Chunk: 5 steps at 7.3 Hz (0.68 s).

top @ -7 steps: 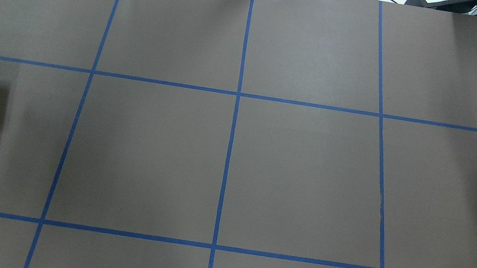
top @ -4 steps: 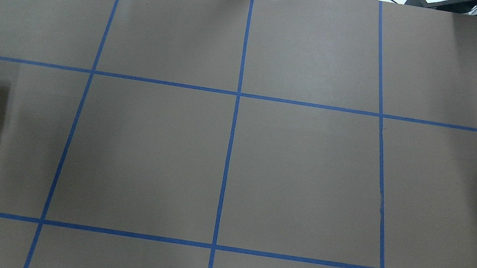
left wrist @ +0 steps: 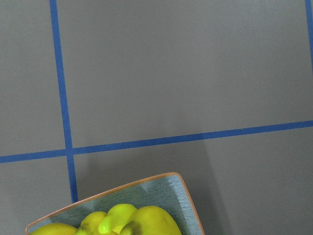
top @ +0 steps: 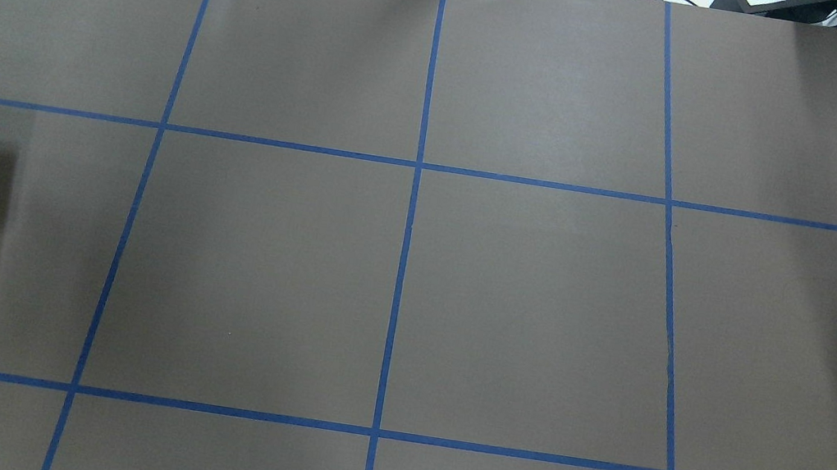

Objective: Transfer all bananas from basket to plate

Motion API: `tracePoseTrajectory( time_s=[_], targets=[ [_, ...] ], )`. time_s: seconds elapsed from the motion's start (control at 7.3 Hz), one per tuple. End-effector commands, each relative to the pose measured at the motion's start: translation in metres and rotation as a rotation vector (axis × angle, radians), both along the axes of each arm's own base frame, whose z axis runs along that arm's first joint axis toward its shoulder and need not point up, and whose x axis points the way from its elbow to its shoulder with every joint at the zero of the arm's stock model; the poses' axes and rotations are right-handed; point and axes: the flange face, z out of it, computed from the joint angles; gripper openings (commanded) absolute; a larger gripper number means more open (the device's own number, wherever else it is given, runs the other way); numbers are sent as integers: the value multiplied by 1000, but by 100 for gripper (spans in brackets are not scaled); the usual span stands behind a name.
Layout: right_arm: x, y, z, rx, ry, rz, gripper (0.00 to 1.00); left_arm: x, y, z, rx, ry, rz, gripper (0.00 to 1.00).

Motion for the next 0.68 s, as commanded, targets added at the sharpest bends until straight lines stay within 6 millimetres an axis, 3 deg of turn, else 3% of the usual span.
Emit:
tracePoseTrajectory(
  time_s=[0.0, 0.27, 0.55],
  targets=[
    [1, 5, 0, 3, 0, 1, 100, 0, 0, -1, 3, 1, 0, 100],
    [1, 6, 1, -1, 0, 2, 100, 0, 1, -9, 17, 5, -1, 100],
    [1, 5, 0, 2, 0, 2, 100, -3, 16, -15, 31, 7, -2, 100]
  ],
)
